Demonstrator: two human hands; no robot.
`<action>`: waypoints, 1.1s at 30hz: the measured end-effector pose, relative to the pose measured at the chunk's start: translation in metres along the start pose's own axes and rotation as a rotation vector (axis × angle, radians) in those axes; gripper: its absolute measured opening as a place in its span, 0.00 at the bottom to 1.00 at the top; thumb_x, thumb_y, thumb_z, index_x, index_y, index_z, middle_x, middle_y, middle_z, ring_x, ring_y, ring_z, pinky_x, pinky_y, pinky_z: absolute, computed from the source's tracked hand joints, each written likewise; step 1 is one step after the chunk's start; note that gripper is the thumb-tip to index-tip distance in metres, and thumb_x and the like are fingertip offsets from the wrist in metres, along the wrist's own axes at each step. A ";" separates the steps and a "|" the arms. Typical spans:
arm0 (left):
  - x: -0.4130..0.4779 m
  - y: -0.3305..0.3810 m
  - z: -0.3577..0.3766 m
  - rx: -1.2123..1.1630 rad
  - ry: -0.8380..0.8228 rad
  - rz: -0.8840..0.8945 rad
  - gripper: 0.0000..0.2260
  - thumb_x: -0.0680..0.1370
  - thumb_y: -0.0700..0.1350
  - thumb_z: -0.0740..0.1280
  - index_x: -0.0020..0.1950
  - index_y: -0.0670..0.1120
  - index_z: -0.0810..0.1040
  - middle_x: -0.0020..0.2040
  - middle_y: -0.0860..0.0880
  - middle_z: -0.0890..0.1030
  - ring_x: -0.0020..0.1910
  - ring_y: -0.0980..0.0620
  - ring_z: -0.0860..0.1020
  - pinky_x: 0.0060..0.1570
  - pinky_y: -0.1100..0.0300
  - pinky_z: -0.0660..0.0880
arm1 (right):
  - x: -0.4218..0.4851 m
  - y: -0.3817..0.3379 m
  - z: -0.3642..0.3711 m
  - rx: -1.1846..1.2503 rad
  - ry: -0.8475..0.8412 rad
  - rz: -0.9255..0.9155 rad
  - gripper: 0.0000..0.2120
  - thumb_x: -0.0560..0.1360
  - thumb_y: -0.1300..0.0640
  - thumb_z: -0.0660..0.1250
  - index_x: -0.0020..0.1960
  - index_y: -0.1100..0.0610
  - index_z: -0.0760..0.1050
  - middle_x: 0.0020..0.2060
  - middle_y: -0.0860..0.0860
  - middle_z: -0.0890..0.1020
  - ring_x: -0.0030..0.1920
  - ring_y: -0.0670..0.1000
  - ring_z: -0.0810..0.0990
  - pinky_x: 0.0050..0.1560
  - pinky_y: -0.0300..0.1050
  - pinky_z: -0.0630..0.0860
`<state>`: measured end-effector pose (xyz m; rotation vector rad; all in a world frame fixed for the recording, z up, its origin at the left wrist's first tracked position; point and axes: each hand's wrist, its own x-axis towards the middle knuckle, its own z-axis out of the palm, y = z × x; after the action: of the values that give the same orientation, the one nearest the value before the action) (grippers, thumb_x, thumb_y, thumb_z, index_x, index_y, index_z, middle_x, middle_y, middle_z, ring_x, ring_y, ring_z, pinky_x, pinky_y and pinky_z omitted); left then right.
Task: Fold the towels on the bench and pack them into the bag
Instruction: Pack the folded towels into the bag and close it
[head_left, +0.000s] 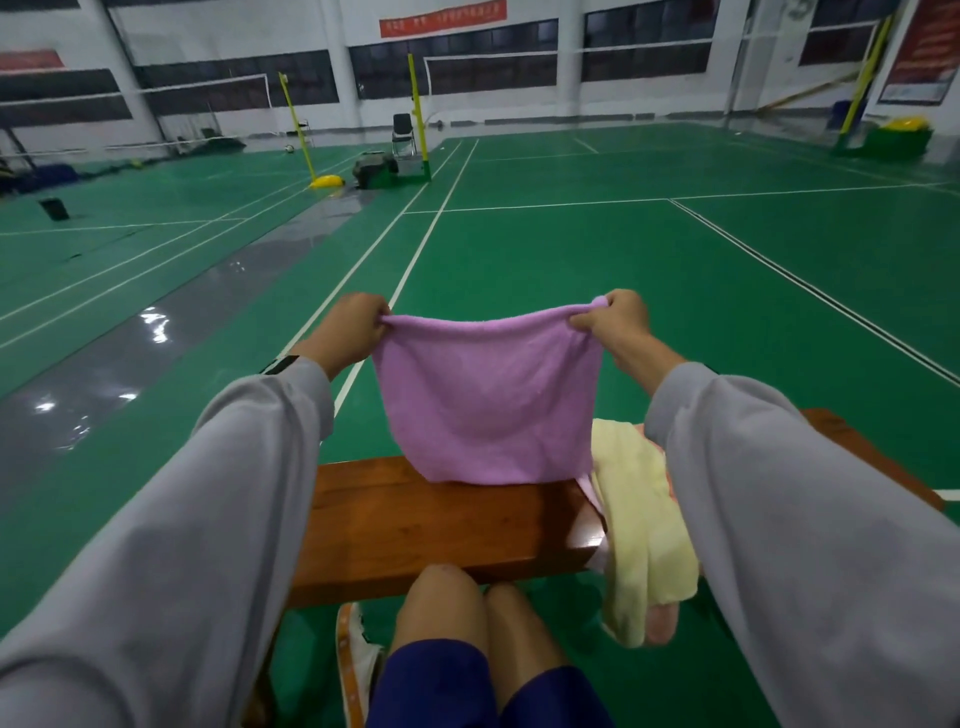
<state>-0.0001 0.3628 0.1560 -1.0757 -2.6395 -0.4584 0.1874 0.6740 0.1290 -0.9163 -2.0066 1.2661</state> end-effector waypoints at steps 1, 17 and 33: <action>0.000 -0.001 0.002 0.020 0.038 0.013 0.05 0.77 0.35 0.66 0.47 0.37 0.82 0.43 0.37 0.82 0.43 0.38 0.79 0.45 0.49 0.75 | 0.001 0.002 -0.002 -0.052 0.011 -0.044 0.12 0.66 0.59 0.80 0.41 0.57 0.76 0.49 0.55 0.79 0.47 0.53 0.79 0.50 0.50 0.81; -0.006 -0.004 -0.016 0.215 -0.118 0.023 0.07 0.77 0.36 0.64 0.42 0.46 0.72 0.44 0.43 0.79 0.43 0.40 0.78 0.47 0.46 0.78 | 0.008 -0.015 -0.021 -0.629 -0.117 -0.515 0.16 0.82 0.53 0.65 0.42 0.62 0.80 0.39 0.60 0.83 0.44 0.62 0.81 0.43 0.49 0.70; -0.006 -0.024 -0.024 0.051 0.116 -0.104 0.04 0.76 0.39 0.71 0.43 0.44 0.85 0.38 0.44 0.84 0.40 0.42 0.80 0.43 0.52 0.77 | 0.009 -0.019 -0.004 -1.064 -0.251 -0.797 0.08 0.79 0.69 0.60 0.54 0.59 0.69 0.40 0.55 0.76 0.39 0.58 0.75 0.38 0.51 0.71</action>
<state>-0.0106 0.3335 0.1713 -0.8732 -2.5980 -0.4570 0.1805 0.6774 0.1486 -0.2312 -2.8276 -0.1981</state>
